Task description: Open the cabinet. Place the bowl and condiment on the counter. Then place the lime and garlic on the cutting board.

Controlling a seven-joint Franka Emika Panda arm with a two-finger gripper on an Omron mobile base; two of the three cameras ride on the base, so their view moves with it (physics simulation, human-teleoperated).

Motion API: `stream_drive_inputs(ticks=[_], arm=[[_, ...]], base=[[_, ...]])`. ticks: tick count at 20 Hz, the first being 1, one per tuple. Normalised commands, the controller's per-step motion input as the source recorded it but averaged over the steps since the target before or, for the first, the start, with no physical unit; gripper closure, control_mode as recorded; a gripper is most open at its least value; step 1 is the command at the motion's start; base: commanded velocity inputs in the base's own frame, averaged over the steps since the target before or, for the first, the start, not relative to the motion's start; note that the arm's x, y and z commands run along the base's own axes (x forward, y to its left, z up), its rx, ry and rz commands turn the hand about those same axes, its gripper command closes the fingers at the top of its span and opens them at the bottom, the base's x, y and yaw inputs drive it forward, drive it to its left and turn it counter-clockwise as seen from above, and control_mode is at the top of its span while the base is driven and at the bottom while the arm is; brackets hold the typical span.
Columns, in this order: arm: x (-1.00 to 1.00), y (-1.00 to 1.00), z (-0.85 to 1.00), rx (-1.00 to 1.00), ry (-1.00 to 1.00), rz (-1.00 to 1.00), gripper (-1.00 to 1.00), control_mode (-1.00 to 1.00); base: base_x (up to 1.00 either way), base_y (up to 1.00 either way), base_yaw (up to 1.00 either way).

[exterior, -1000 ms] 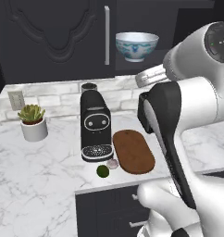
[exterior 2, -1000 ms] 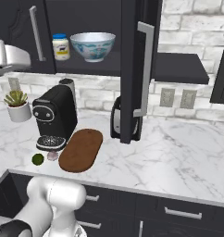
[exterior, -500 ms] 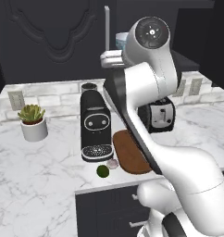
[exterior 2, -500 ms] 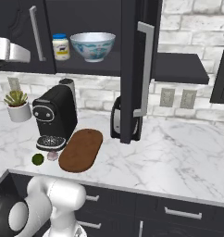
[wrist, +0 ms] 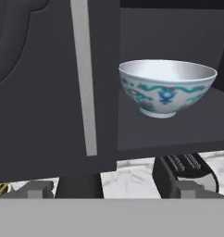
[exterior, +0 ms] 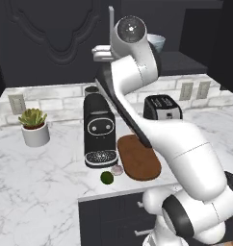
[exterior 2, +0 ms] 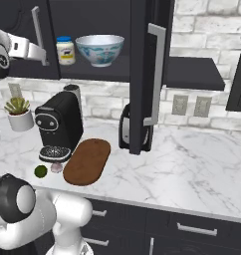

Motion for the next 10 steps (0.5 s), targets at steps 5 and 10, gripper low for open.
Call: stream_drive_inputs(ticks=[5,10], arm=[[0.58,0.0,-0.02,0.02,0.0,0.0,-1.0,-1.0],[0.68,0.0,-0.2,0.01,0.0,0.06,-1.0,-1.0]], base=[[0.0,0.0,0.0],[0.0,0.0,0.0]])
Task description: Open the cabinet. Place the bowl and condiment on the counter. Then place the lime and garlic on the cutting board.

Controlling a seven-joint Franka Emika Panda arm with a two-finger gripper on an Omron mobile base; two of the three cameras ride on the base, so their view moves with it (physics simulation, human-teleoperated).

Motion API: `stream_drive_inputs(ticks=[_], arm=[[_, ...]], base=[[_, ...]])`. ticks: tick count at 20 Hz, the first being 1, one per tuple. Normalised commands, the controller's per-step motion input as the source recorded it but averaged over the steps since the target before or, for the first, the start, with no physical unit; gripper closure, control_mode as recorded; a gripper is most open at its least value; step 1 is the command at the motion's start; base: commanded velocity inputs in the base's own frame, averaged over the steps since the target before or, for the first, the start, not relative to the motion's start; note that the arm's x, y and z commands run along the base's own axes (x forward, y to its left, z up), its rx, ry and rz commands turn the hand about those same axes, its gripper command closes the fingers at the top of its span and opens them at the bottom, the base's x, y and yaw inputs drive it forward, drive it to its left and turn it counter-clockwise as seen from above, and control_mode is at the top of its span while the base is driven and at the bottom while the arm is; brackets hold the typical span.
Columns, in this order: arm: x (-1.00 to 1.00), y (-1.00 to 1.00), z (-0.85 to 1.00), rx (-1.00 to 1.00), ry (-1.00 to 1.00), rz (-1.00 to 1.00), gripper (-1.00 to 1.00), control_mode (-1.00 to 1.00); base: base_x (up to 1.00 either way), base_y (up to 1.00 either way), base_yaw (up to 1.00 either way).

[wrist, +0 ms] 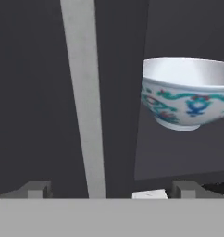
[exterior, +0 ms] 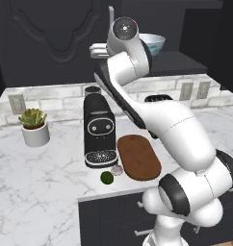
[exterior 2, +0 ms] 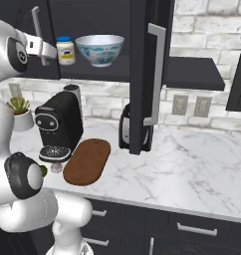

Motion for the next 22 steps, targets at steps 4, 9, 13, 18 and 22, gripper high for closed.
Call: stream_drive_inputs(ticks=[4,9,13,18,22], arm=[[0.67,0.0,-0.16,0.03,0.0,0.09,-1.0,-1.0],[0.55,0.0,-0.17,0.02,0.0,0.1,-1.0,-1.0],[0.36,0.01,-0.2,0.0,0.0,0.1,1.0,-1.0],[-0.04,0.23,-0.27,0.0,0.0,0.07,1.0,-1.0],[-0.69,0.69,-0.24,0.0,0.0,0.07,1.0,-1.0]], base=[[0.0,0.0,0.0],[0.0,0.0,0.0],[0.0,0.0,0.0],[0.0,0.0,0.0],[0.0,0.0,0.0]])
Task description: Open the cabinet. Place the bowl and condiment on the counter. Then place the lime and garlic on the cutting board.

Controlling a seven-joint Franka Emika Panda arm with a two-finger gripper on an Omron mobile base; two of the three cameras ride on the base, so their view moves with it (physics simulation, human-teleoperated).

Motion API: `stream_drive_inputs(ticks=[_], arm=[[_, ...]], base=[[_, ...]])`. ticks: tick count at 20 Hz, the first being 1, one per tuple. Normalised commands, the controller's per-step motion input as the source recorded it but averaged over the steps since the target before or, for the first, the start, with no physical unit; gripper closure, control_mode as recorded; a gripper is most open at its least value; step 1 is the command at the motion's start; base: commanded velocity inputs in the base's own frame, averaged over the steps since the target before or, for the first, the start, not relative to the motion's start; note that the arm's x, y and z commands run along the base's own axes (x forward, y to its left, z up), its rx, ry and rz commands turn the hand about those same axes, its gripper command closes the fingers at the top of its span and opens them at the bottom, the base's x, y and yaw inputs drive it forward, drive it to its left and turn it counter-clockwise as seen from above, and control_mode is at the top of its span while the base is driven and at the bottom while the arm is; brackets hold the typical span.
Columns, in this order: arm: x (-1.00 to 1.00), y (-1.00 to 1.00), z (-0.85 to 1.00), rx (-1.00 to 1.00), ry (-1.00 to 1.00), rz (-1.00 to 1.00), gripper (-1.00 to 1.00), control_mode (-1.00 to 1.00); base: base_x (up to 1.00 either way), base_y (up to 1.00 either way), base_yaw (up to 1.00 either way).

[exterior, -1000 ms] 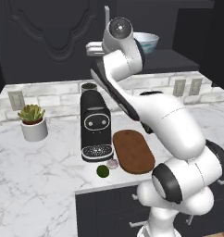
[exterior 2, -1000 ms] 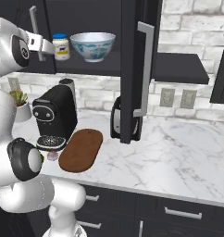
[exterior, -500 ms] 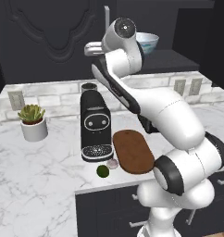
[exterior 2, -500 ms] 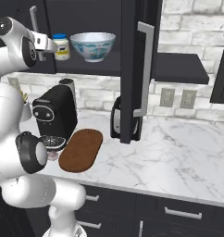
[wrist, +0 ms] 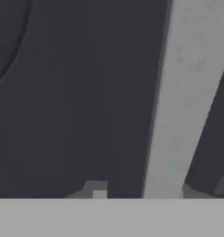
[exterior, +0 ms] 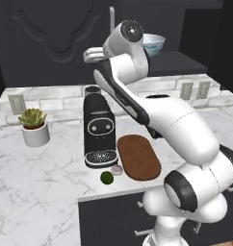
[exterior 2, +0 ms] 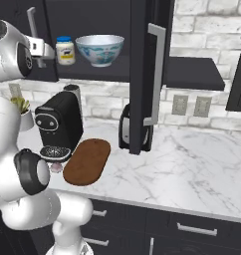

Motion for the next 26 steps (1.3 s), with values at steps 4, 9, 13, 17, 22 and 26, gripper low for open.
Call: stream_drive_inputs(ticks=[4,9,13,17,22,26], arm=[[-1.0,0.89,-0.01,0.0,0.0,0.09,1.0,-1.0],[-1.0,0.96,0.0,0.0,0.0,0.12,1.0,-1.0],[-1.0,1.0,0.0,0.0,0.0,0.16,1.0,-1.0],[-1.0,1.0,0.0,0.0,0.0,0.16,1.0,-1.0],[-1.0,1.0,0.0,-0.01,0.0,0.14,1.0,-1.0],[-1.0,1.0,-0.01,-0.05,0.0,0.11,1.0,-1.0]], base=[[0.0,0.0,0.0],[0.0,0.0,0.0],[0.0,0.0,0.0],[0.0,0.0,0.0],[0.0,0.0,0.0],[0.0,0.0,0.0]])
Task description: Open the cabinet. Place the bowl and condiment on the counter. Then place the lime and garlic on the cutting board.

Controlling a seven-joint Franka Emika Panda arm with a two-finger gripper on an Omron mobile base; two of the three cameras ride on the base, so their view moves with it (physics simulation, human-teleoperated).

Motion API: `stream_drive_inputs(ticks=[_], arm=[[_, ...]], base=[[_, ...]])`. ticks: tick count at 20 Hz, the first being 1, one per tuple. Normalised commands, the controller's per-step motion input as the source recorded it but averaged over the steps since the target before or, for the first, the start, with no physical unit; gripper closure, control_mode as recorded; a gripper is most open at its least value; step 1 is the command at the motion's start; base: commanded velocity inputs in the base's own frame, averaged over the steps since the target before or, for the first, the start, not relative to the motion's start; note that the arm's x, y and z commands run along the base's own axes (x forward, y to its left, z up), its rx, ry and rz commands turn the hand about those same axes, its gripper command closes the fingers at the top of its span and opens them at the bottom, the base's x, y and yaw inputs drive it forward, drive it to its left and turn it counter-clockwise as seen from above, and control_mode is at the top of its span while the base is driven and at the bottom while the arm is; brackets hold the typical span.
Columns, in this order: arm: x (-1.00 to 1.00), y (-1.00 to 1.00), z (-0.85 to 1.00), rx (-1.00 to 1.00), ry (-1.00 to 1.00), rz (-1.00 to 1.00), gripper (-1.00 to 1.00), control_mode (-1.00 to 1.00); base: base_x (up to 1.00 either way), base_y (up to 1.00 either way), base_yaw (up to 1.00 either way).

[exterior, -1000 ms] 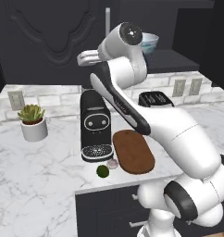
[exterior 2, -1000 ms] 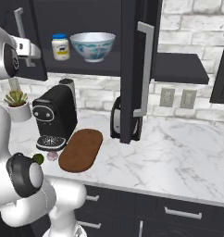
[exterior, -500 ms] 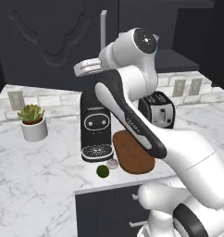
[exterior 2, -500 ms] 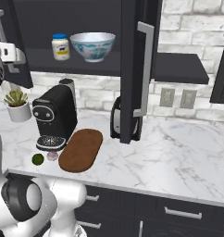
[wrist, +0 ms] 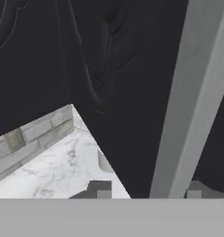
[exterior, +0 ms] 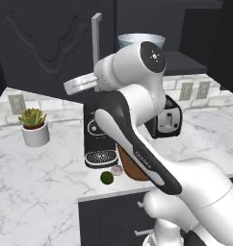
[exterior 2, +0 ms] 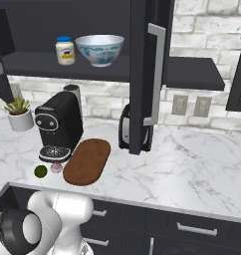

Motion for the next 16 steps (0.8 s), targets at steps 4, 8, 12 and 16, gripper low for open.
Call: stream_drive_inputs(ticks=[4,8,12,16], arm=[[-1.0,1.0,-0.06,-0.05,0.0,0.1,1.0,-1.0],[-1.0,0.57,0.07,-0.02,0.0,0.02,-1.0,-1.0],[-1.0,-0.65,0.3,0.0,0.02,0.0,-1.0,-1.0],[-0.79,-1.0,0.24,0.07,0.11,0.0,-1.0,-1.0]], base=[[0.0,0.0,0.0],[0.0,0.0,0.0],[0.0,0.0,0.0],[0.0,0.0,0.0]])
